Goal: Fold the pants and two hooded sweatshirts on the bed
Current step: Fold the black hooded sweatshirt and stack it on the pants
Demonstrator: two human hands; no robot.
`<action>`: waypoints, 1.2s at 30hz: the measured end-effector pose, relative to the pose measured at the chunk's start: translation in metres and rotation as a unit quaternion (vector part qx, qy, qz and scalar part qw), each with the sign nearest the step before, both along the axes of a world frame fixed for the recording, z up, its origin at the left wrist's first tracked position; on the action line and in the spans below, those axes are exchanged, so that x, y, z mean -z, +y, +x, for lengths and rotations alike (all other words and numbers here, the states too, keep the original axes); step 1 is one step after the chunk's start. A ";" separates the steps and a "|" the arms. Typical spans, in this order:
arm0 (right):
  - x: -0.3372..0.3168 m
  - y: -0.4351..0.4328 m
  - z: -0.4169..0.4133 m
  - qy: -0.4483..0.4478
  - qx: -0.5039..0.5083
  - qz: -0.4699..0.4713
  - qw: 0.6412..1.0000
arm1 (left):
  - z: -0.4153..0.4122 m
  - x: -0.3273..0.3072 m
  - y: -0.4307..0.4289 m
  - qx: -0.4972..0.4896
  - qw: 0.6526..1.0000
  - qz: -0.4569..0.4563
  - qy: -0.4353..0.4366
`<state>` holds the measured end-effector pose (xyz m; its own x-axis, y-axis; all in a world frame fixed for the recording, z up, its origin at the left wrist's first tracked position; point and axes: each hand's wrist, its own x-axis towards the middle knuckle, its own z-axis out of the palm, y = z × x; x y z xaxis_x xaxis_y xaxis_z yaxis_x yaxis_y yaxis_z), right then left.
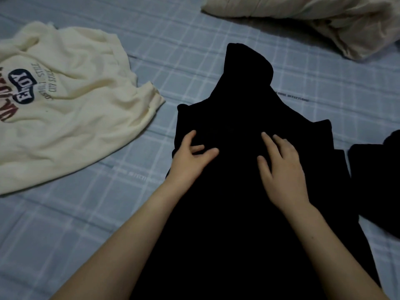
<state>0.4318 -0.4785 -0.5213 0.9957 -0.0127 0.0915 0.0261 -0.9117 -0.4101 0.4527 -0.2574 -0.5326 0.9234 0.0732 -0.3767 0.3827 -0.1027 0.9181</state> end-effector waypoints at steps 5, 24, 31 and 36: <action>0.038 -0.009 0.000 0.112 -0.037 -0.084 0.989 | -0.003 0.020 -0.021 0.066 0.964 0.247 -0.078; 0.039 -0.002 -0.001 0.106 -0.030 -0.088 0.990 | -0.010 0.017 -0.017 -0.052 0.976 0.170 -0.129; 0.004 0.018 0.003 0.067 -0.111 -0.092 0.987 | -0.011 0.004 0.020 -0.017 0.913 0.389 -0.123; 0.014 0.011 0.038 -0.024 -0.084 -0.125 0.988 | 0.010 0.013 -0.024 0.144 0.770 0.557 -0.276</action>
<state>0.4695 -0.4676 -0.5356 0.9766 0.1804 0.1172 0.1985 -0.9657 -0.1673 0.4626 -0.2817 -0.5455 0.9590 -0.1694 0.2270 -0.2190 -0.9519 0.2146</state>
